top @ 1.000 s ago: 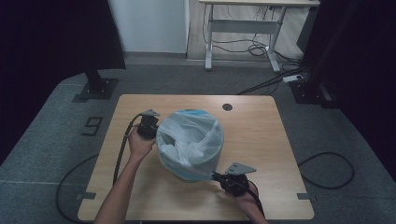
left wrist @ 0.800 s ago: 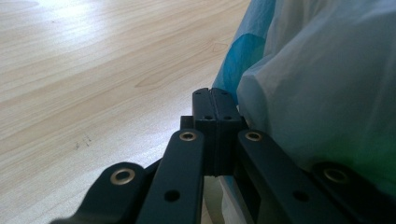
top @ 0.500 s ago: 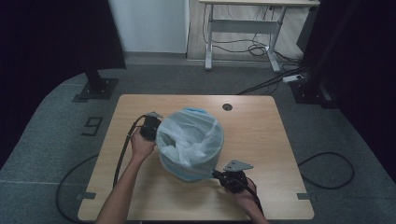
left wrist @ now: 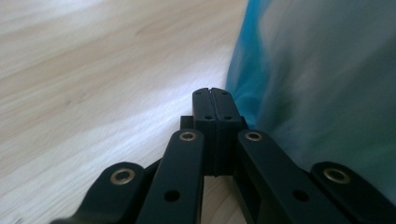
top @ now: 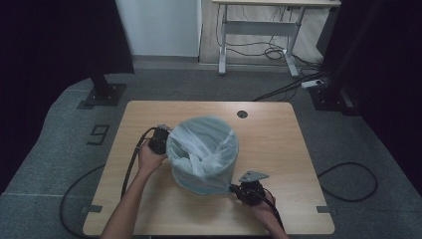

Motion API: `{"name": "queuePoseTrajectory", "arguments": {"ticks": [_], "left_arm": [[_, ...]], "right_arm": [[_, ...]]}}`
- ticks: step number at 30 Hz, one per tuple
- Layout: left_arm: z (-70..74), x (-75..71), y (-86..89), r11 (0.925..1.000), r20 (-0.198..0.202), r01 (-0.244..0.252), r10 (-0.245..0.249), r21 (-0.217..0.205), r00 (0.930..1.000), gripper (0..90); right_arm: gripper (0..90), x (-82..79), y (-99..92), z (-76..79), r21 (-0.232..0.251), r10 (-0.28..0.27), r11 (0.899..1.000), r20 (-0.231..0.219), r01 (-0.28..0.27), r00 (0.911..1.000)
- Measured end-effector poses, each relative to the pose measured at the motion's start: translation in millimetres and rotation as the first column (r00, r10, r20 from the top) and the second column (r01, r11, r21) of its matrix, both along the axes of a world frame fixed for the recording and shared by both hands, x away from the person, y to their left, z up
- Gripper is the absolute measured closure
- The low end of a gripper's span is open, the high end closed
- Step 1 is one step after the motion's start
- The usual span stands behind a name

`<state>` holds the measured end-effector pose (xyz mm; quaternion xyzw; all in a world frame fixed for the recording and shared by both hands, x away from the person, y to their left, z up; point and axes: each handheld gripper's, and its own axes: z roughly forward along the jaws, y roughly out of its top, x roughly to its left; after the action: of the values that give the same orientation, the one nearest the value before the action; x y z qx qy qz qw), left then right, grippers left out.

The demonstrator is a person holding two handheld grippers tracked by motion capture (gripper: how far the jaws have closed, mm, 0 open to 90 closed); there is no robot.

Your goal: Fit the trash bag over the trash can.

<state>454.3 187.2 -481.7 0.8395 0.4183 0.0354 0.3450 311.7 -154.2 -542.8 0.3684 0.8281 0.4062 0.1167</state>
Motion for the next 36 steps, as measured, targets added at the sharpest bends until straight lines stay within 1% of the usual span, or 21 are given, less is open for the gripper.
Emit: {"name": "queuePoseTrajectory", "arguments": {"ticks": [2, 4, 6, 7, 9, 10, 11, 12, 13, 15, 17, 19, 20, 22, 24, 26, 29, 31, 33, 34, 36], "left_arm": [[-0.7, -1.9, 3.6, 0.9995, -0.001, -0.01, 0.01, -0.031, 0.9999, 90.0], [-0.7, -2.9, 7.4, 0.9991, 0.001, -0.01, 0.01, -0.041, 0.9999, 90.0], [0.2, -4.3, 9.6, 0.9985, 0.004, -0.02, 0.02, -0.052, 0.9998, 90.0], [1.7, -5.1, 11.5, 0.9985, 0.014, -0.02, 0.021, -0.052, 0.9997, 90.0], [6.5, -9.2, 15.5, 0.9973, 0.056, -0.034, 0.037, -0.064, 0.9977, 90.0], [10.8, -11.7, 18.8, 0.9956, 0.081, -0.053, 0.059, -0.078, 0.9949, 88.0], [14.6, -13.7, 22.0, 0.9937, 0.096, -0.066, 0.075, -0.091, 0.9926, 77.0], [18.4, -15.8, 25.1, 0.9926, 0.112, -0.074, 0.085, -0.096, 0.9901, 70.5], [22.0, -17.8, 28.1, 0.9924, 0.126, -0.082, 0.093, -0.092, 0.9876, 63.6], [28.6, -22.5, 33.9, 0.9917, 0.152, -0.093, 0.106, -0.089, 0.9827, 54.0], [34.9, -27.8, 41.0, 0.9896, 0.168, -0.101, 0.117, -0.103, 0.9789, 46.3], [40.1, -32.5, 47.3, 0.9881, 0.181, -0.101, 0.121, -0.116, 0.9761, 42.2], [43.7, -35.9, 51.5, 0.9873, 0.191, -0.106, 0.127, -0.118, 0.9732, 41.3], [48.4, -40.2, 57.0, 0.986, 0.203, -0.107, 0.131, -0.128, 0.9704, 39.5], [53.9, -45.4, 62.2, 0.9852, 0.221, -0.098, 0.127, -0.141, 0.9669, 37.8], [60.6, -51.7, 66.1, 0.9842, 0.244, -0.088, 0.124, -0.154, 0.9618, 36.8], [68.9, -58.6, 69.2, 0.983, 0.267, -0.075, 0.119, -0.167, 0.9563, 35.6], [77.1, -63.8, 69.8, 0.9848, 0.292, -0.061, 0.107, -0.163, 0.9505, 35.3], [84.1, -67.5, 69.3, 0.9848, 0.309, -0.045, 0.096, -0.168, 0.9462, 35.3], [89.4, -70.1, 68.6, 0.9841, 0.321, -0.028, 0.084, -0.175, 0.9432, 35.3], [97.9, -73.8, 66.4, 0.9822, 0.336, 0.007, 0.057, -0.188, 0.9401, 35.3]], "right_arm": [[89.0, -0.4, -0.2, -2.9, 0.01, -0.003, 1.0, -0.006, 0.003, 1.0], [88.9, -1.4, -0.2, -0.8, 0.009, 0.001, 1.0, 0.002, -0.001, 1.0], [88.4, -1.7, -1.2, 2.2, 0.027, -0.001, 1.0, 0.02, 0.001, 0.9998], [86.2, -2.0, -1.9, 3.6, 0.036, -0.007, 0.999, 0.026, 0.006, 0.9996], [74.7, -3.1, -4.3, 6.0, 0.06, -0.025, 0.998, 0.054, 0.022, 0.9982], [68.3, -3.9, -6.0, 7.4, 0.075, -0.034, 0.997, 0.065, 0.029, 0.9973], [60.2, -4.9, -8.3, 9.3, 0.097, -0.045, 0.995, 0.081, 0.037, 0.9958], [54.3, -6.0, -10.6, 11.3, 0.118, -0.056, 0.992, 0.092, 0.045, 0.9942], [50.5, -7.2, -12.9, 13.5, 0.138, -0.07, 0.989, 0.102, 0.055, 0.9923], [45.8, -9.9, -17.3, 17.7, 0.174, -0.075, 0.983, 0.125, 0.053, 0.9893], [40.9, -14.2, -22.9, 22.9, 0.204, -0.087, 0.977, 0.155, 0.054, 0.9841], [39.5, -18.1, -28.8, 27.0, 0.225, -0.095, 0.973, 0.175, 0.054, 0.9799], [39.1, -19.7, -31.1, 28.3, 0.233, -0.1, 0.971, 0.183, 0.056, 0.978], [37.8, -23.0, -38.8, 31.4, 0.255, -0.112, 0.965, 0.2, 0.059, 0.9734], [36.7, -25.2, -45.7, 33.4, 0.272, -0.121, 0.96, 0.205, 0.062, 0.9713], [35.4, -27.0, -52.2, 34.6, 0.287, -0.123, 0.956, 0.208, 0.06, 0.9703], [34.2, -29.9, -60.4, 35.4, 0.3, -0.125, 0.952, 0.21, 0.058, 0.9697], [34.2, -31.6, -64.8, 34.9, 0.302, -0.129, 0.951, 0.21, 0.062, 0.969], [34.1, -33.0, -69.0, 33.9, 0.3, -0.135, 0.951, 0.208, 0.068, 0.9688], [34.2, -33.5, -70.4, 33.4, 0.301, -0.139, 0.951, 0.207, 0.072, 0.9684], [34.2, -34.7, -75.4, 32.3, 0.304, -0.144, 0.95, 0.205, 0.077, 0.9681]]}}
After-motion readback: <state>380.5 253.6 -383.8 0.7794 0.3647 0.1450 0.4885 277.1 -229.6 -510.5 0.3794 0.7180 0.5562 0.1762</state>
